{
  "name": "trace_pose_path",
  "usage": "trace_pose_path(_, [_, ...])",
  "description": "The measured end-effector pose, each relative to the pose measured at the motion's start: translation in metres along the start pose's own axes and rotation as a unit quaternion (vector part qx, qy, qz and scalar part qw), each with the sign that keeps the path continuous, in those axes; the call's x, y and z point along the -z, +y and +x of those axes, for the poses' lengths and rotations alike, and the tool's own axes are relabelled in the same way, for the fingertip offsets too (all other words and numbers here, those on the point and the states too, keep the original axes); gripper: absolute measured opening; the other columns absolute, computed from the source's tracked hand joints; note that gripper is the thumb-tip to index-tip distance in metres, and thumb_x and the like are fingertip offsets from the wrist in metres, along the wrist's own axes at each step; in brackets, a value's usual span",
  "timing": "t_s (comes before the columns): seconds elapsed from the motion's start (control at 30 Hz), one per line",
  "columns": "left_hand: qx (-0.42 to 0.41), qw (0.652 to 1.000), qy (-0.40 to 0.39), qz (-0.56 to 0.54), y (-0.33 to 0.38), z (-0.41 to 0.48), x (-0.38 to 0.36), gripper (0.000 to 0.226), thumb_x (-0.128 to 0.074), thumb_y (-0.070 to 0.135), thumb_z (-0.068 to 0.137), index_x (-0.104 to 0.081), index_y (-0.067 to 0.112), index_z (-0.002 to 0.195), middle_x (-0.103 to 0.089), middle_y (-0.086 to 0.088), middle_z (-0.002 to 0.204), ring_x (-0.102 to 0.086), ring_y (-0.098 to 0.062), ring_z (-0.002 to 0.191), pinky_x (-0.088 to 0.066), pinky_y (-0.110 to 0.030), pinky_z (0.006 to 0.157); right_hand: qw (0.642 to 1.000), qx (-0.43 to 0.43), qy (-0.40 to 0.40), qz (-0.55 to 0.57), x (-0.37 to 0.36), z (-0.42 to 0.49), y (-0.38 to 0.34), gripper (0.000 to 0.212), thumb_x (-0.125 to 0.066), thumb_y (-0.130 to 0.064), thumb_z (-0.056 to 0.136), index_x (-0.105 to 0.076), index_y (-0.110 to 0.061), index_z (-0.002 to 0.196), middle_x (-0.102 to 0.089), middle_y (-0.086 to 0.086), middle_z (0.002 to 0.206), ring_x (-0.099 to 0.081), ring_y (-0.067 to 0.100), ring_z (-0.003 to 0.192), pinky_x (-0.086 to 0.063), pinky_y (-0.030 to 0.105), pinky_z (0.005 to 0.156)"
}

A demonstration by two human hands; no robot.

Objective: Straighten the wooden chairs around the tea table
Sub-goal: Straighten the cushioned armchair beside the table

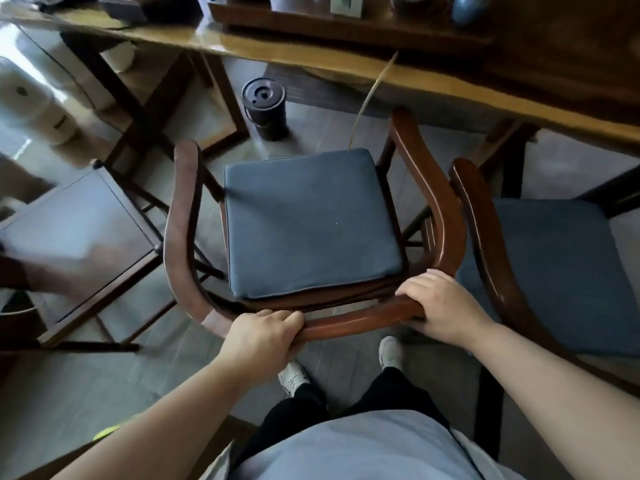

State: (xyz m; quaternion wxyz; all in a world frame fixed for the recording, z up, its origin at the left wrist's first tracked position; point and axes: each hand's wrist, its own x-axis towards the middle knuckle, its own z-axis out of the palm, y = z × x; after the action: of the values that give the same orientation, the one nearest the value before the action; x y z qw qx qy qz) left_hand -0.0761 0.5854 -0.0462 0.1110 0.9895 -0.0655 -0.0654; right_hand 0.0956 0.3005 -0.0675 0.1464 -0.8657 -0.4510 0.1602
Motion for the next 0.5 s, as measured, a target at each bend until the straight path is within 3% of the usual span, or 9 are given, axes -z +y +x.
trace_pose_path(0.07, [-0.039,0.999,0.019,0.005,-0.006,0.002,0.000,0.027,-0.046,0.044,0.078,-0.051,0.019,0.069,-0.057,0.006,0.057,-0.058,-0.023,0.047,-0.039,-0.026,0.034,1.000,-0.007,0.016,-0.002,-0.005,0.000,0.001,0.044,-0.084,-0.009,0.053,-0.066,-0.017,0.092,-0.068,-0.001,0.089,-0.063,0.024,0.086,-0.044,0.040,0.089])
trace_pose_path(0.2, [-0.076,0.996,0.038,-0.010,-0.020,0.004,0.001,0.026,-0.047,0.042,0.079,-0.048,0.019,0.067,-0.054,0.005,0.053,-0.056,-0.022,0.042,-0.039,-0.025,0.032,0.999,-0.016,0.051,-0.002,-0.010,0.002,-0.008,0.042,-0.080,0.001,0.051,-0.065,-0.015,0.087,-0.065,0.000,0.083,-0.060,0.025,0.082,-0.044,0.041,0.086])
trace_pose_path(0.33, [-0.092,0.995,0.034,0.011,-0.046,0.003,0.008,0.025,-0.048,0.042,0.077,-0.049,0.019,0.067,-0.053,0.007,0.053,-0.056,-0.020,0.042,-0.033,-0.023,0.034,0.997,-0.024,0.067,0.008,-0.016,0.017,-0.026,0.036,-0.078,-0.001,0.055,-0.063,-0.015,0.085,-0.063,0.000,0.081,-0.059,0.026,0.082,-0.045,0.043,0.085])
trace_pose_path(0.5, [-0.097,0.995,0.019,0.023,-0.080,0.006,0.011,0.025,-0.050,0.044,0.076,-0.047,0.020,0.069,-0.054,0.007,0.057,-0.057,-0.022,0.046,-0.038,-0.024,0.034,0.997,-0.029,0.065,0.018,-0.022,0.034,-0.041,0.028,-0.078,-0.015,0.063,-0.060,-0.016,0.085,-0.061,-0.001,0.081,-0.056,0.026,0.081,-0.044,0.046,0.084])
